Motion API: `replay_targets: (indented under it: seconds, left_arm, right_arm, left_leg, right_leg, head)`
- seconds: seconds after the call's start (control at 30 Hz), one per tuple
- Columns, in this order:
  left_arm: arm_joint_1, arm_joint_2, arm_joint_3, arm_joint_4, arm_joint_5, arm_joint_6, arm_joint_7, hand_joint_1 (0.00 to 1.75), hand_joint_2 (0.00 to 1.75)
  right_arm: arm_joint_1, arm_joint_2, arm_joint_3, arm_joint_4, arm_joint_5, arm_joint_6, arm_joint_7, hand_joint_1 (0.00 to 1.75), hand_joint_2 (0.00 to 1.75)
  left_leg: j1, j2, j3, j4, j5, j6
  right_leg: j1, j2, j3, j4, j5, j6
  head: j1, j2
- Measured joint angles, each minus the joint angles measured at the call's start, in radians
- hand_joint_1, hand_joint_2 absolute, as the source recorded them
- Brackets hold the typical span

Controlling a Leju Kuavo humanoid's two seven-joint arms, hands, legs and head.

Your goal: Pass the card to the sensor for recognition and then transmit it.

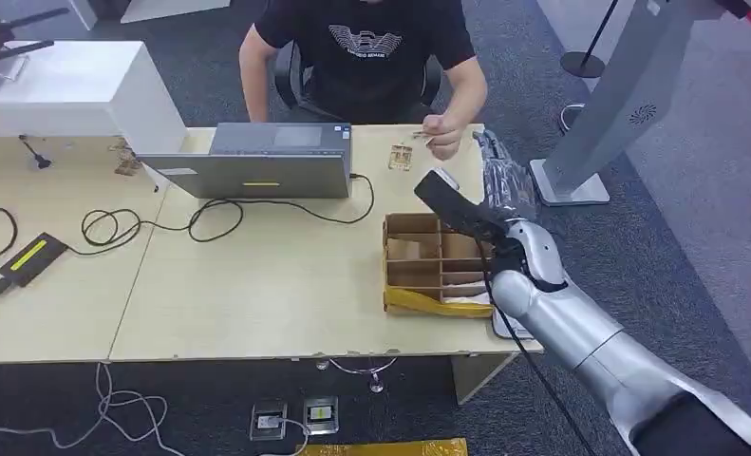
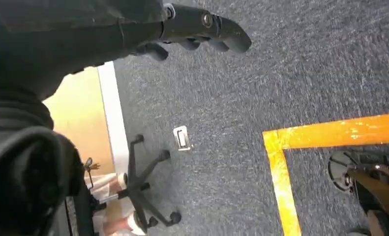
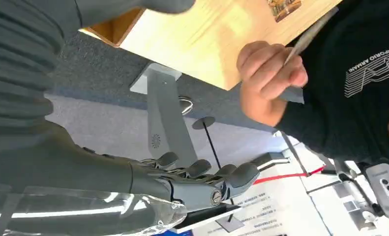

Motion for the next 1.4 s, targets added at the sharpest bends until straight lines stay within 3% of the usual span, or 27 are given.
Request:
replay_targets:
  seconds: [0.27, 0.47, 0.7, 0.8, 1.17, 1.4]
  left_arm:
    - [0.0, -0.002, 0.01, 0.0, 0.0, 0.0, 0.0, 0.0, 0.0]
    - [0.001, -0.003, 0.029, 0.0, 0.023, 0.004, 0.003, 0.0, 0.0]
    - [0.003, -0.005, 0.035, 0.0, 0.031, -0.004, 0.003, 0.0, 0.0]
    - [0.005, -0.005, 0.035, 0.0, 0.012, -0.025, 0.013, 0.0, 0.0]
    - [0.002, -0.002, -0.04, 0.0, -0.192, -0.133, 0.054, 0.0, 0.0]
    - [0.0, 0.0, -0.117, 0.0, -0.247, -0.174, 0.037, 0.0, 0.0]
  right_arm:
    - [-0.001, -0.002, 0.004, 0.008, 0.0, 0.0, 0.001, 0.0, 1.75]
    - [-0.043, -0.027, 0.023, 0.037, -0.046, 0.0, 0.064, 0.0, 1.75]
    - [-0.096, -0.098, 0.006, 0.117, -0.103, 0.011, 0.147, 0.0, 1.75]
    - [-0.105, -0.143, -0.019, 0.167, -0.152, 0.0, 0.149, 0.0, 1.75]
    - [-0.061, -0.283, -0.137, 0.378, -0.458, 0.052, 0.197, 0.0, 1.75]
    - [0.194, -0.357, -0.283, 0.528, -0.796, 0.029, 0.075, 0.0, 1.75]
  left_leg:
    - [0.0, 0.0, 0.0, 0.0, 0.0, 0.0]
    - [0.0, 0.0, 0.0, 0.0, 0.0, 0.0]
    - [-0.001, -0.001, 0.001, 0.001, 0.0, 0.0]
    - [-0.001, -0.001, 0.0, 0.001, 0.0, 0.0]
    - [0.0, -0.003, 0.002, 0.001, -0.001, 0.001]
    - [0.0, -0.007, -0.001, 0.001, -0.002, 0.001]
  right_leg:
    - [0.0, 0.0, 0.0, 0.0, 0.0, 0.0]
    - [0.0, 0.0, 0.0, 0.0, 0.0, 0.0]
    - [-0.001, -0.001, 0.0, -0.001, 0.0, 0.0]
    - [-0.001, -0.002, 0.0, -0.001, 0.0, 0.0]
    - [0.0, -0.003, 0.0, -0.003, 0.0, 0.0]
    - [0.0, -0.008, 0.0, -0.004, -0.001, 0.0]
  head:
    - [0.0, 0.0]
    - [0.0, 0.0]
    - [0.0, 0.0]
    - [0.0, 0.0]
    - [0.0, 0.0]
    - [0.0, 0.0]
